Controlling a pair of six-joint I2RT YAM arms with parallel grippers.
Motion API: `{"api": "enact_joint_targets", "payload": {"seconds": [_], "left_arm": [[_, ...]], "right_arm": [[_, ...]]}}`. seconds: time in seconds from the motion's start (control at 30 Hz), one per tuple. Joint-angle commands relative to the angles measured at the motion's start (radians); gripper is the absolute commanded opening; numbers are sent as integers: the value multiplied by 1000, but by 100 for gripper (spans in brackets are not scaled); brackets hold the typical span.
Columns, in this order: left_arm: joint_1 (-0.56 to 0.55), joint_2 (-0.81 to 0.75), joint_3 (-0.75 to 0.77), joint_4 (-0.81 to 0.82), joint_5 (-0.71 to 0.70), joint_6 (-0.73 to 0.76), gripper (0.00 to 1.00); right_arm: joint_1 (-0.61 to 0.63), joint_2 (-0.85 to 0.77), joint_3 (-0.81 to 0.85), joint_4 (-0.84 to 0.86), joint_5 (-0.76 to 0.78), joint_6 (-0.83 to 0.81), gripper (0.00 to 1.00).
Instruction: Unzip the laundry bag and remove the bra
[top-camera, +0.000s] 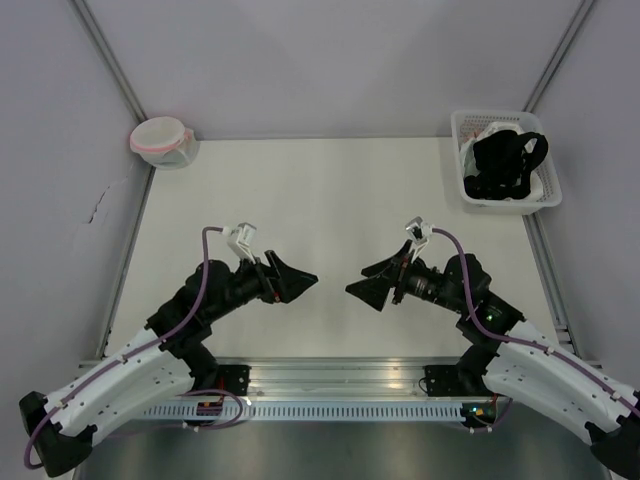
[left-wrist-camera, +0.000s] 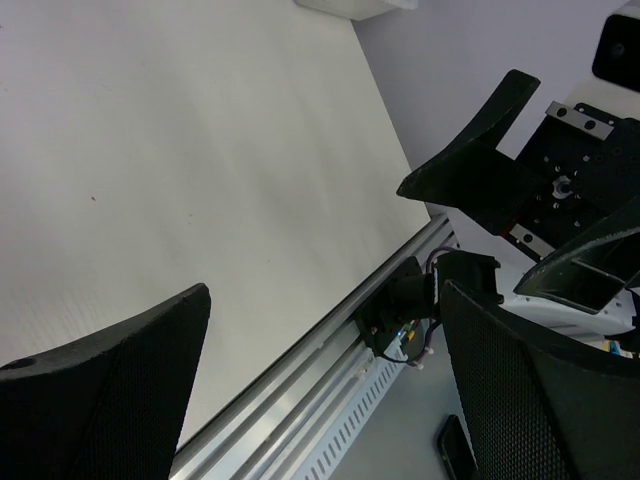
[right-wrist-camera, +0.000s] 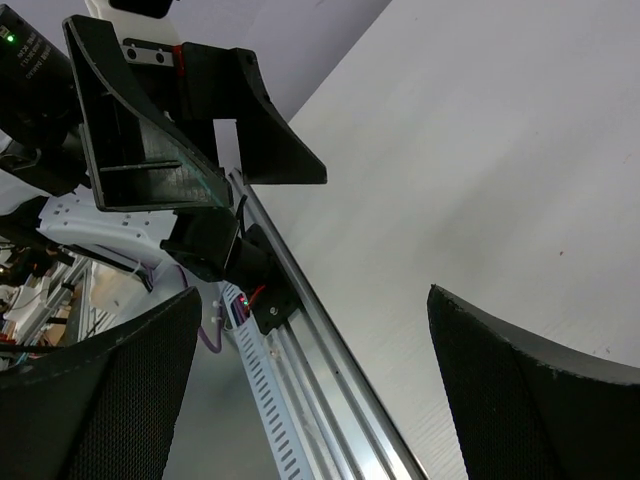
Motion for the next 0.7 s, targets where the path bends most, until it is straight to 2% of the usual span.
{"api": "enact_joint_targets", "payload": {"seconds": [0.0, 0.07, 0.1, 0.2, 0.27, 0.37, 0.4, 0.5, 0.53, 0.67], "left_arm": [[1, -17, 43, 34, -72, 41, 100], [1, 5, 41, 7, -163, 32, 100], [1, 16, 49, -8, -275, 26, 100], [10, 66, 63, -26, -480, 6, 100], [35, 88, 58, 13, -530, -10, 100], [177, 166, 43, 134, -428, -69, 100], [290, 231, 37, 211, -277, -98, 100], [423, 370, 64, 286, -111, -178, 100], [434, 463, 83, 306, -108, -174, 100], [510, 667, 188, 361, -54, -169, 100]], "right_arm": [[9, -28, 0, -13, 6, -11, 98], [10, -33, 0, -31, 14, -20, 98], [12, -38, 3, -42, 23, -27, 98], [12, -41, 17, -84, 35, -40, 98], [17, -47, 30, -138, 52, -51, 98], [23, -68, 43, -204, 82, -65, 98], [24, -85, 44, -215, 88, -68, 98], [26, -122, 49, -258, 103, -68, 98], [26, -131, 50, -280, 105, -70, 98], [26, -174, 52, -340, 118, -76, 98]]}}
